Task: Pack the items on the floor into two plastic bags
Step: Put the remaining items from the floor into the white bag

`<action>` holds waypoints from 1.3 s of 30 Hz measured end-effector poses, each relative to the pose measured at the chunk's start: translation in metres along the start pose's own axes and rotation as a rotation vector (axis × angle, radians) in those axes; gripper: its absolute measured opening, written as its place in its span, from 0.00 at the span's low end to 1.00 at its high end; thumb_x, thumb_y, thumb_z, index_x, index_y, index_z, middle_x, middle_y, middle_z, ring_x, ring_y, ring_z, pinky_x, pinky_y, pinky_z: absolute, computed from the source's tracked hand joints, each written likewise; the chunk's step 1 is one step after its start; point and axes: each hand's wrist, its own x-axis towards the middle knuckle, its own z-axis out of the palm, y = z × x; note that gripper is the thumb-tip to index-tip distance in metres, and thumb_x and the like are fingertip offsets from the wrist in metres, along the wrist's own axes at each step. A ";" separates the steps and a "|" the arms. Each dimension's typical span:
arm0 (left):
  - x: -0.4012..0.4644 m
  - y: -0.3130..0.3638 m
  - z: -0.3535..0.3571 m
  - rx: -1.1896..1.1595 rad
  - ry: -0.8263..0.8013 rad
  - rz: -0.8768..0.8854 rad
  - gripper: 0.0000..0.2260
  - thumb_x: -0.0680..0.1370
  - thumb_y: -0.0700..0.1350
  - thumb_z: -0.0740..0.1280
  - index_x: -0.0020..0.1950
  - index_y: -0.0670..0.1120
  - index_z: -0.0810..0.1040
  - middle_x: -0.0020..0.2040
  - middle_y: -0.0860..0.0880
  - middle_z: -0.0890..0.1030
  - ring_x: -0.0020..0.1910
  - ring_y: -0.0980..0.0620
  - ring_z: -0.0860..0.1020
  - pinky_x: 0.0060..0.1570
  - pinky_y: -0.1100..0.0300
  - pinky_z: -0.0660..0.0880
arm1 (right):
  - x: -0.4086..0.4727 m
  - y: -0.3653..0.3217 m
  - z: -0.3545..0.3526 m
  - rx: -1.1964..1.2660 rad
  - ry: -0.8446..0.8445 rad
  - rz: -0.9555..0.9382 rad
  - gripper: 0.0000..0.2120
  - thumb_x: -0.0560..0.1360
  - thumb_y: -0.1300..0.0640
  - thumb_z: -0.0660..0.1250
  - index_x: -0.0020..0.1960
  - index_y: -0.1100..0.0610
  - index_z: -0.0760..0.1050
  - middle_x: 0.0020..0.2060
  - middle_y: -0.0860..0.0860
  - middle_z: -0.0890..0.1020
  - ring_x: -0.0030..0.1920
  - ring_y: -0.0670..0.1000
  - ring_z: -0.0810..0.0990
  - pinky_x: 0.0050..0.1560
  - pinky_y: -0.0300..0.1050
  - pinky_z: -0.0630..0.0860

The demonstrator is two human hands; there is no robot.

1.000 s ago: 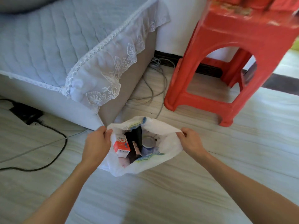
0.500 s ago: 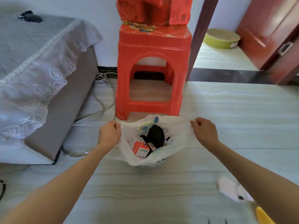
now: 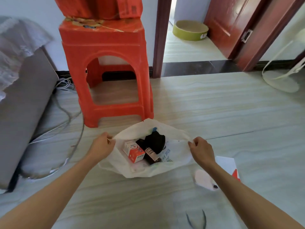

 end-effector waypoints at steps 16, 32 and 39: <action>-0.177 0.127 -0.056 0.548 0.338 0.874 0.26 0.77 0.59 0.54 0.74 0.51 0.59 0.75 0.45 0.59 0.75 0.42 0.51 0.71 0.43 0.48 | -0.138 -0.012 -0.147 -0.441 0.090 -0.580 0.32 0.77 0.41 0.57 0.75 0.51 0.49 0.76 0.51 0.54 0.75 0.51 0.54 0.74 0.53 0.53; -0.260 0.235 0.071 0.598 0.132 1.063 0.26 0.79 0.55 0.55 0.75 0.53 0.51 0.77 0.48 0.47 0.76 0.45 0.41 0.72 0.48 0.39 | -0.190 0.115 -0.212 -0.599 0.102 -0.412 0.30 0.78 0.45 0.57 0.75 0.52 0.50 0.74 0.53 0.58 0.74 0.54 0.56 0.73 0.54 0.54; -0.248 0.211 0.181 0.622 -0.188 0.805 0.26 0.80 0.51 0.56 0.75 0.51 0.50 0.77 0.47 0.47 0.76 0.45 0.43 0.73 0.49 0.44 | -0.145 0.192 -0.183 -0.674 -0.053 -0.262 0.29 0.78 0.46 0.57 0.74 0.54 0.51 0.70 0.55 0.63 0.70 0.56 0.61 0.67 0.53 0.62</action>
